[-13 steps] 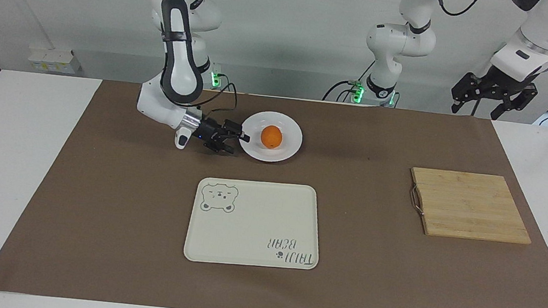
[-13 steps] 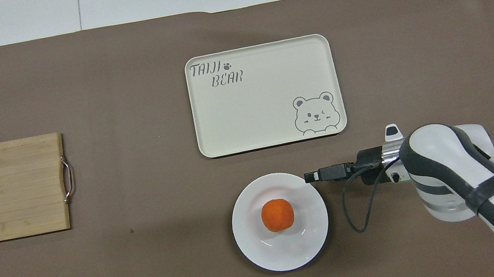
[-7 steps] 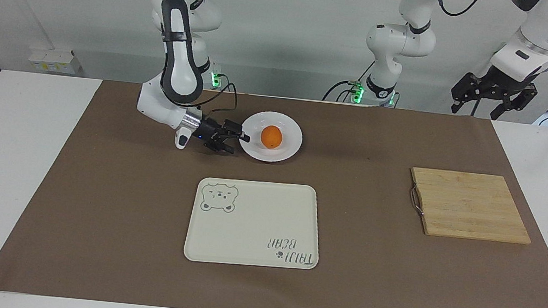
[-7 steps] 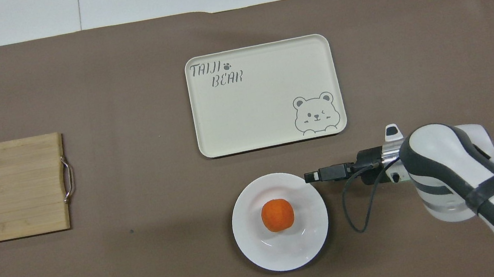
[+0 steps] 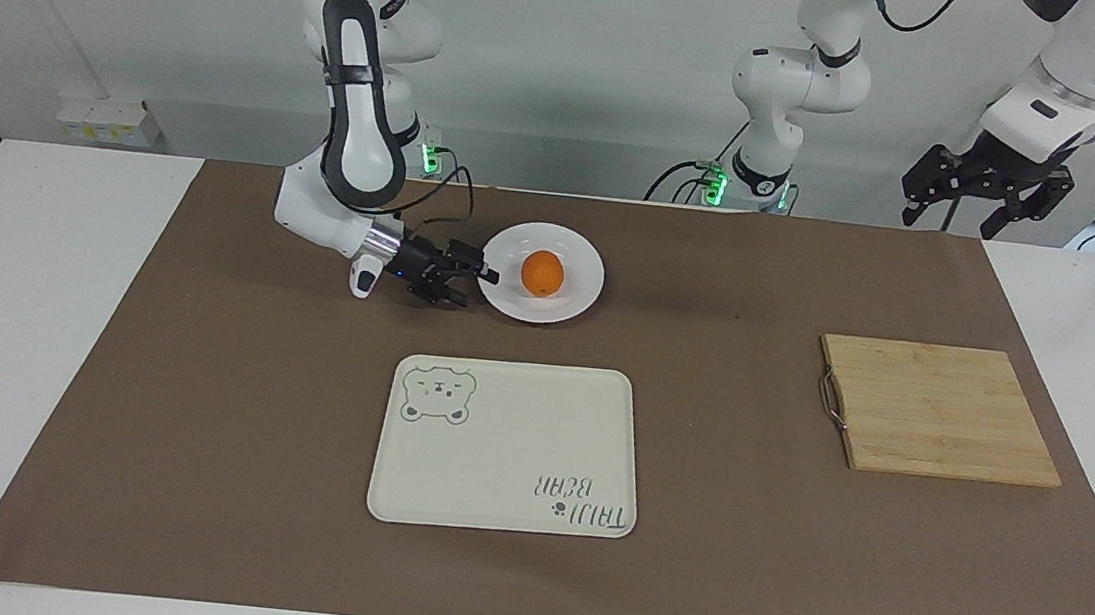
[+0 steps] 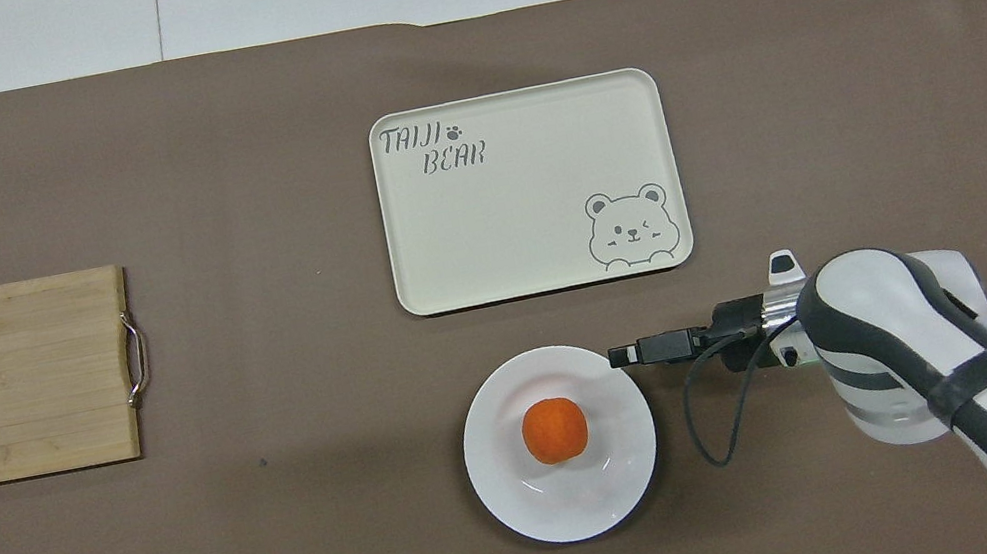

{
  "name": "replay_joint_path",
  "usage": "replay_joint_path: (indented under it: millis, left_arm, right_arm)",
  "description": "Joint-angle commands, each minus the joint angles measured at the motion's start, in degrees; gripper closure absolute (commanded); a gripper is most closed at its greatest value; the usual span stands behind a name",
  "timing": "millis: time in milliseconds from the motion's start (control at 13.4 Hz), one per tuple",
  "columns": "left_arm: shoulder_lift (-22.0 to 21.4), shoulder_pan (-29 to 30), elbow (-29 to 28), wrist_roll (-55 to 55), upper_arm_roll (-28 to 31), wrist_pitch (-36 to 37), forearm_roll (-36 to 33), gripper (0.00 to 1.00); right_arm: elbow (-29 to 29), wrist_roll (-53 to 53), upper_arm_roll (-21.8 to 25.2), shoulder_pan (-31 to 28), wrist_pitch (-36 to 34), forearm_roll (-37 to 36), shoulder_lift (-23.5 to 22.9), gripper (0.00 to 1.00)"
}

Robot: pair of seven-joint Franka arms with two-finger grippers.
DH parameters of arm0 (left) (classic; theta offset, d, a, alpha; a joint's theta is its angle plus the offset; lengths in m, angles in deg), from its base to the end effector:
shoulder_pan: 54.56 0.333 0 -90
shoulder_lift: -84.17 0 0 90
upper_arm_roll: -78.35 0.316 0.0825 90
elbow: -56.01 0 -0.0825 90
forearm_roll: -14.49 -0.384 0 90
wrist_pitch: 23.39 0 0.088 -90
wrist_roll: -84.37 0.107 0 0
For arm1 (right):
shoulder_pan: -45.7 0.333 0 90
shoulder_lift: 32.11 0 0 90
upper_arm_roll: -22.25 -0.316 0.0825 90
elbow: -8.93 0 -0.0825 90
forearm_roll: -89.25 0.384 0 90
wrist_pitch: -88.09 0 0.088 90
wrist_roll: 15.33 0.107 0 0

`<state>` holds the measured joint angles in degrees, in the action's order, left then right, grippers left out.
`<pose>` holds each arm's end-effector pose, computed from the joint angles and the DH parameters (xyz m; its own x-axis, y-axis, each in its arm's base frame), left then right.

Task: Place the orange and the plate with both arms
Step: 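Lower the right gripper onto the plate rim nearest it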

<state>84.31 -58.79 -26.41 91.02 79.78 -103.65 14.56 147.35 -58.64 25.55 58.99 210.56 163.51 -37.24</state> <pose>0.5363 -0.0264 0.6699 0.9856 -0.1643 -0.0397 -0.1642 -0.9864 0.0058 0.4594 0.1228 0.2675 0.9992 -0.0168 -0.0375 -0.0404 -0.5718 -0.8194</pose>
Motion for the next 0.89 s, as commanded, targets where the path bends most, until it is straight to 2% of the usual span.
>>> replay_joint_path:
  millis: [0,297,521,818]
  left_arm:
    - [-1.46,0.62,-2.12,-0.59,-0.47,-0.86,0.54,0.0]
    - [-4.44,0.27,-8.79,-0.32,-0.47,-4.9,0.45,0.0]
    - [-4.01,-0.34,-8.98,-0.23,-0.47,-5.96,0.45,0.0]
    - [-3.92,-0.35,-8.72,-0.23,-0.99,-5.88,0.37,0.0]
  right_arm:
    - [2.02,-2.65,-0.06,0.07,0.75,2.03,0.83,0.0]
    - [5.01,-3.62,-0.23,0.16,-0.12,2.12,2.67,0.0]
    - [5.81,-3.62,-0.32,0.16,-0.83,2.73,3.29,0.0]
    - [7.64,-3.62,-0.41,3.22,-0.56,5.01,4.6,0.0]
